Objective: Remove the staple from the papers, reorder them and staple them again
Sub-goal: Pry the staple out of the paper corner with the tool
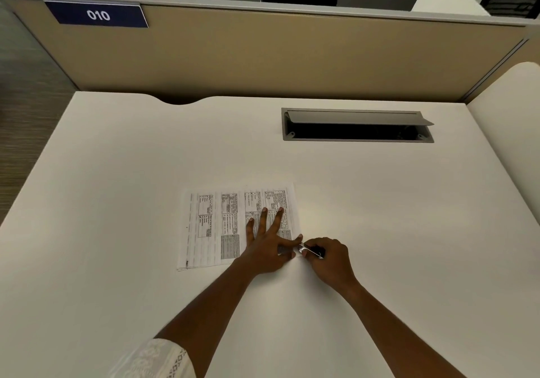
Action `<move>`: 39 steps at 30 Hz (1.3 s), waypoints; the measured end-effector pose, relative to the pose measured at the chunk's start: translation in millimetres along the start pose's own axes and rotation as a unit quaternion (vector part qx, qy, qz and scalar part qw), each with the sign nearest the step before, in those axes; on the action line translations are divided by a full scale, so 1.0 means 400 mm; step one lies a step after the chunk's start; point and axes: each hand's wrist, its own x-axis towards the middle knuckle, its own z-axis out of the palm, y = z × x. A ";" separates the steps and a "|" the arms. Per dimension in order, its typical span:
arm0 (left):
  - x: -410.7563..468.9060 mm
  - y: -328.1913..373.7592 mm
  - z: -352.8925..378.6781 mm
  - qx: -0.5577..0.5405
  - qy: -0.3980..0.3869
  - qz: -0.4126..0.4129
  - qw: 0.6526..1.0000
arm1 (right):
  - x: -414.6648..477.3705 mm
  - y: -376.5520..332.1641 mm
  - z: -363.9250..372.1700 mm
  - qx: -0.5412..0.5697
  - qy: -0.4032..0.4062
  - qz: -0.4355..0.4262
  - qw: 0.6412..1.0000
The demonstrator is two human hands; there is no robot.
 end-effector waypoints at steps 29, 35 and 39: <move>-0.004 0.012 -0.008 0.008 0.004 -0.007 1.000 | -0.019 0.015 0.003 -0.213 -0.009 -0.209 0.955; -0.003 0.012 -0.007 0.007 0.005 -0.008 1.000 | -0.028 0.020 0.000 -0.264 0.009 -0.302 0.916; -0.001 0.012 -0.009 0.006 -0.003 -0.009 1.000 | -0.032 0.026 0.001 -0.296 0.010 -0.340 0.893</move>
